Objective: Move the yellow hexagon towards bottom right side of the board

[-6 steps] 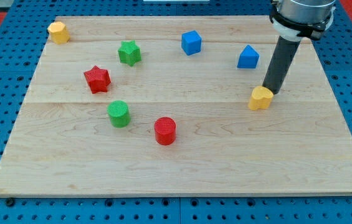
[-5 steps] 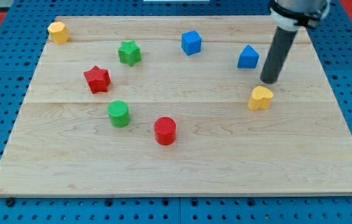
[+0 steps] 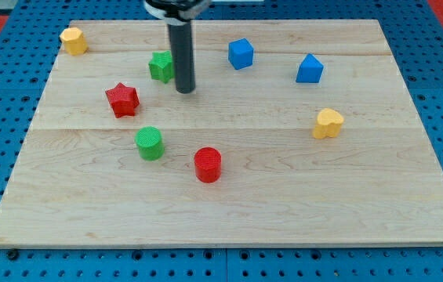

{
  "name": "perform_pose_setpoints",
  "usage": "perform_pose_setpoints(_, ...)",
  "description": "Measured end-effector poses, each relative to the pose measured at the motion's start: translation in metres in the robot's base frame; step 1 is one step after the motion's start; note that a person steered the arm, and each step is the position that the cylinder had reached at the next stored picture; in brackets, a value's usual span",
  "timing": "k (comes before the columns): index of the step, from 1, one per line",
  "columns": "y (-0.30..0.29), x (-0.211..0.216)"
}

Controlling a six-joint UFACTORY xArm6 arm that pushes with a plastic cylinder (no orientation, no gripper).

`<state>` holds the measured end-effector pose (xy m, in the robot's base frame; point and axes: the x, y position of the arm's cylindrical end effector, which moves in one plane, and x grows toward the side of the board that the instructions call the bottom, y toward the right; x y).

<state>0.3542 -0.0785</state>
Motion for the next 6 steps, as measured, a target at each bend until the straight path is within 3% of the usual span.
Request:
perform_pose_setpoints(3, -0.121, -0.036)
perform_pose_setpoints(4, -0.119, -0.073)
perform_pose_setpoints(5, -0.127, -0.137)
perform_pose_setpoints(6, -0.184, -0.145)
